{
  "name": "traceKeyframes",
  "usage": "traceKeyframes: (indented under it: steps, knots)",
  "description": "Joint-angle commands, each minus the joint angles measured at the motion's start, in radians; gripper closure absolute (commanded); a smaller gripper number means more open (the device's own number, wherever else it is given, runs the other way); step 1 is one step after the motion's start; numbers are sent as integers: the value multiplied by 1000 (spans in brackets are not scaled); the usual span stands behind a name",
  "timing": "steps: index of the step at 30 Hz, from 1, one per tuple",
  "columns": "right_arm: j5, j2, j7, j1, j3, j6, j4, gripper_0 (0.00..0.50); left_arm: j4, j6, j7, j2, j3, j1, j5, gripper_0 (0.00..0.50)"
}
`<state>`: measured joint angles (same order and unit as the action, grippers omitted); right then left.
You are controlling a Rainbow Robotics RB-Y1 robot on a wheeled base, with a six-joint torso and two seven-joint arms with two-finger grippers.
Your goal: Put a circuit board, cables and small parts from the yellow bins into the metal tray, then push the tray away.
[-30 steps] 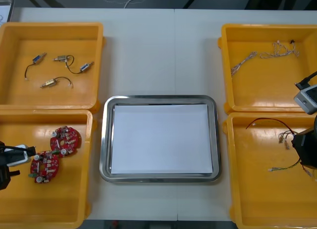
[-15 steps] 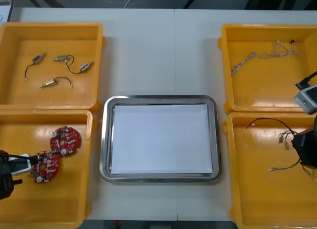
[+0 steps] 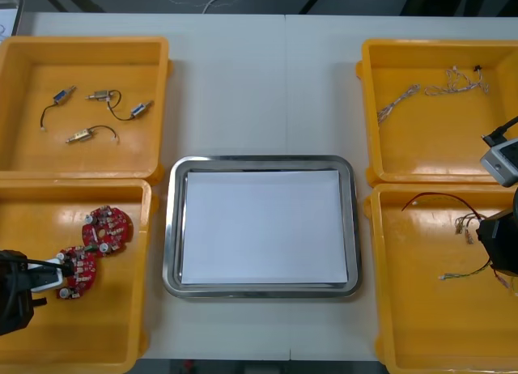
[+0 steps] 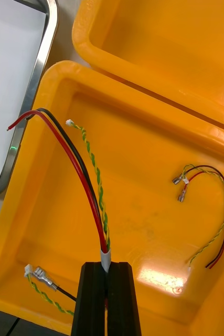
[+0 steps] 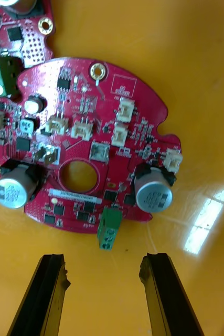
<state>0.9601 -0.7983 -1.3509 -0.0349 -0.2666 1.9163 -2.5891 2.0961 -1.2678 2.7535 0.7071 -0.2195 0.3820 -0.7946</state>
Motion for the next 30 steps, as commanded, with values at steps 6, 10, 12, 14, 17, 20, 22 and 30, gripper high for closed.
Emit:
traceKeyframes:
  steps: [6,10,12,14,17,20,22,30]
  knots:
    - [-6,-33,-45,-17,7,4,-29,500,2,28,-48,-6,51,9,26,85]
    - [-6,-33,-45,-17,7,4,-29,500,2,30,-48,-14,57,8,35,113]
    - [-6,-33,-45,-17,7,4,-29,500,2,30,-48,-17,57,8,38,115]
    - [-6,-33,-45,-17,7,4,-29,500,2,31,-48,-21,60,6,46,122]
    - [-6,-33,-45,-17,7,4,-29,500,-1,30,-48,-23,68,3,55,148]
    - [-6,-33,-45,-17,7,4,-29,500,-5,33,-48,-23,74,0,60,164]
    - [-6,-33,-45,-17,7,4,-29,500,-8,38,-48,-23,77,-2,61,176]
    - [-6,-33,-45,-17,7,4,-29,500,-8,39,-48,-23,83,-8,67,240]
